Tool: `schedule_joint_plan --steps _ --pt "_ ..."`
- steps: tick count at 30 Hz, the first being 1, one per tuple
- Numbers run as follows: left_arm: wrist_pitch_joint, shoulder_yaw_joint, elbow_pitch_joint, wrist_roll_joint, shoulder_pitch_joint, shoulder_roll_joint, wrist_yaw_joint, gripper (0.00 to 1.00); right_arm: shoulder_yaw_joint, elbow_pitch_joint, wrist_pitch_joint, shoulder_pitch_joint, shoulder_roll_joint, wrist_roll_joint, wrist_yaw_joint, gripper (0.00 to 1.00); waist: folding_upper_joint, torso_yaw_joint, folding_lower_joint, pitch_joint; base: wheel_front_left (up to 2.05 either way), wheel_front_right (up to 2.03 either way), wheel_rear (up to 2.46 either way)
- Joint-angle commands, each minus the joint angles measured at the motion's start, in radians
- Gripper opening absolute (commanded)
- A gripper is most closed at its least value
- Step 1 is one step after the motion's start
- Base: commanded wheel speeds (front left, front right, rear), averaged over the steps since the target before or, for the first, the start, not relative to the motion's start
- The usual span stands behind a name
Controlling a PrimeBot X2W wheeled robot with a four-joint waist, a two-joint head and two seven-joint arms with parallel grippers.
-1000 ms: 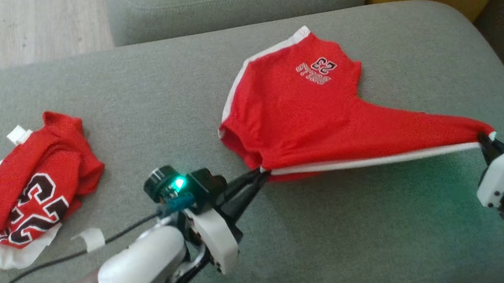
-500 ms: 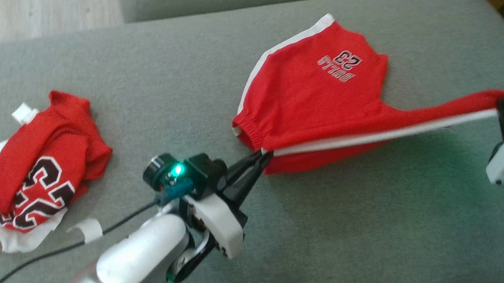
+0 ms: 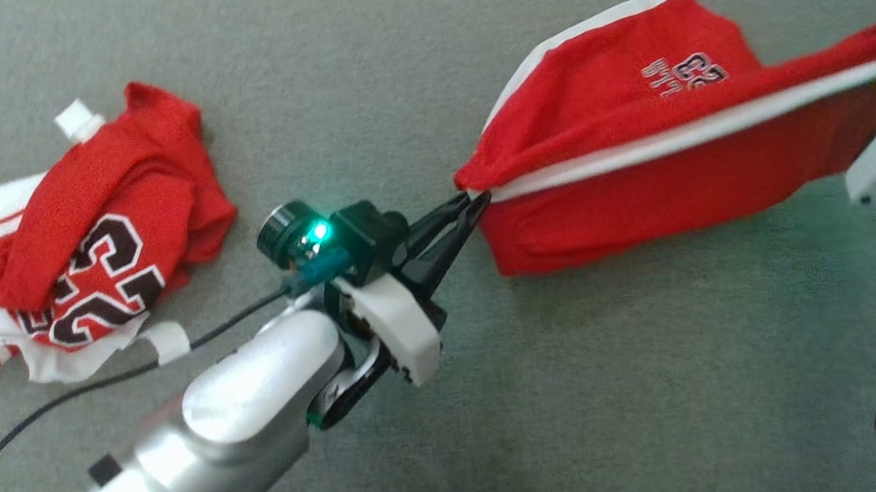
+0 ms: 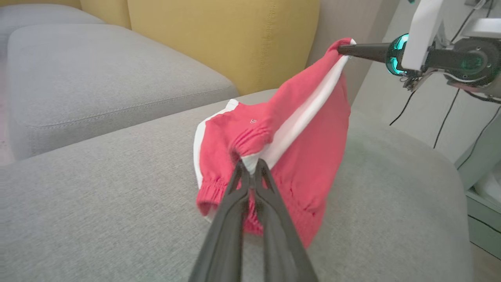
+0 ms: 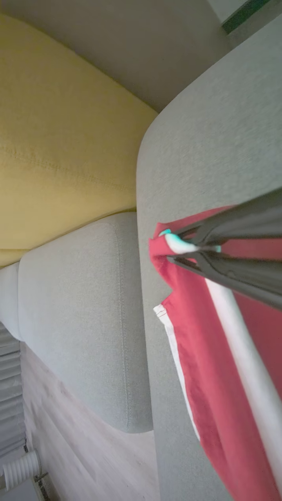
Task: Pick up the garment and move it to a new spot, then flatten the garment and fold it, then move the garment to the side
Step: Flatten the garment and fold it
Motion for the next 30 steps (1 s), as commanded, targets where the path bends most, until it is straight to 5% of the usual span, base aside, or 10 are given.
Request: schedule_joint_plan --steps 1,30 --pt "-0.007 0.038 -0.023 0.007 -0.056 0.005 0.000 0.00 0.012 -0.021 -0.016 -0.050 -0.003 -0.008 -0.001 0.00 0.0000 0.027 -0.0002 0.033 0.00 0.00 0.00" --pt "-0.079 0.021 0.182 0.013 -0.236 -0.100 -0.032 0.00 0.079 0.421 -0.245 -0.395 -0.029 -0.079 -0.001 0.00 0.0000 0.166 -0.0002 0.195 0.00 0.00 0.00"
